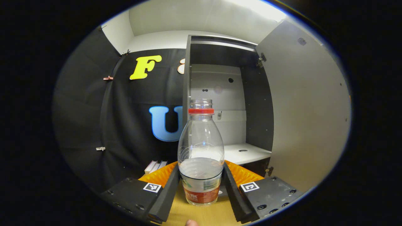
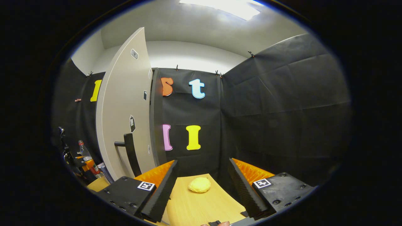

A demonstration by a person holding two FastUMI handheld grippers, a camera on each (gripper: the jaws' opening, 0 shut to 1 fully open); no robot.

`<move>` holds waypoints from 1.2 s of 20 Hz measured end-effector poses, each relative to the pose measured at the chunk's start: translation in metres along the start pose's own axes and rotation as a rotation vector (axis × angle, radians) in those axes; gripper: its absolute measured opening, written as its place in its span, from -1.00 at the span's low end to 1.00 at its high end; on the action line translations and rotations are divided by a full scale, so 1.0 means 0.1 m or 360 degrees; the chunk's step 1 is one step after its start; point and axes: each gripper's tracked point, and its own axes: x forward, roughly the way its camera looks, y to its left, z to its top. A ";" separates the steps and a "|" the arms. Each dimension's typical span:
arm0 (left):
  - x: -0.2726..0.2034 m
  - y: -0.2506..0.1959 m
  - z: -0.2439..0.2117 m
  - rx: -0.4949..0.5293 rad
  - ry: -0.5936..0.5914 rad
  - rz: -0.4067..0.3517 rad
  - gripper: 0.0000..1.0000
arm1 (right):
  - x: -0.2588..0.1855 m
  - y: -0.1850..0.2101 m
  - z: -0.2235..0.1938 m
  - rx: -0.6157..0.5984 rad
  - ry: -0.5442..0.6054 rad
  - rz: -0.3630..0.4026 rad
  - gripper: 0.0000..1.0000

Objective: Open the cabinet door with the right hand, grasp the bottle in the cabinet with the left hand and place it on the coaster, then close the cabinet door with the right hand.

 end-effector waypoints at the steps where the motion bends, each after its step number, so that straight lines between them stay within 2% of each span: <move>1: -0.08 0.01 -0.10 -0.0002 -0.0004 -0.0014 0.53 | 0.01 0.00 0.01 -0.0010 -0.0014 -0.0013 0.95; 3: -0.24 0.07 -0.29 0.0018 -0.0035 -0.0020 0.53 | 0.02 -0.04 0.02 -0.0032 -0.0024 -0.0033 0.95; 6: -0.45 0.11 -0.79 0.0001 0.0038 -0.0032 0.52 | 0.00 -0.05 0.02 -0.0029 -0.0017 -0.0059 0.95; 10: -0.68 0.14 -1.31 0.0006 0.0033 -0.0052 0.53 | -0.04 -0.03 0.02 -0.0050 -0.0028 -0.0074 0.95; 14: -0.79 0.14 -1.85 0.0022 0.0096 -0.0102 0.54 | -0.06 -0.07 0.00 -0.0050 -0.0007 -0.0099 0.95; 17: -0.84 0.16 -2.18 0.0003 0.0134 -0.0086 0.53 | -0.06 -0.12 -0.01 -0.0024 0.0010 -0.0137 0.95; 21: -0.85 0.10 -2.47 0.0027 0.0161 -0.0118 0.55 | -0.09 -0.16 -0.05 0.0032 0.0054 -0.0193 0.95; 24: -0.83 0.09 -2.58 0.0046 0.0157 -0.0132 0.55 | -0.15 -0.09 -0.08 0.0075 0.0090 -0.0178 1.00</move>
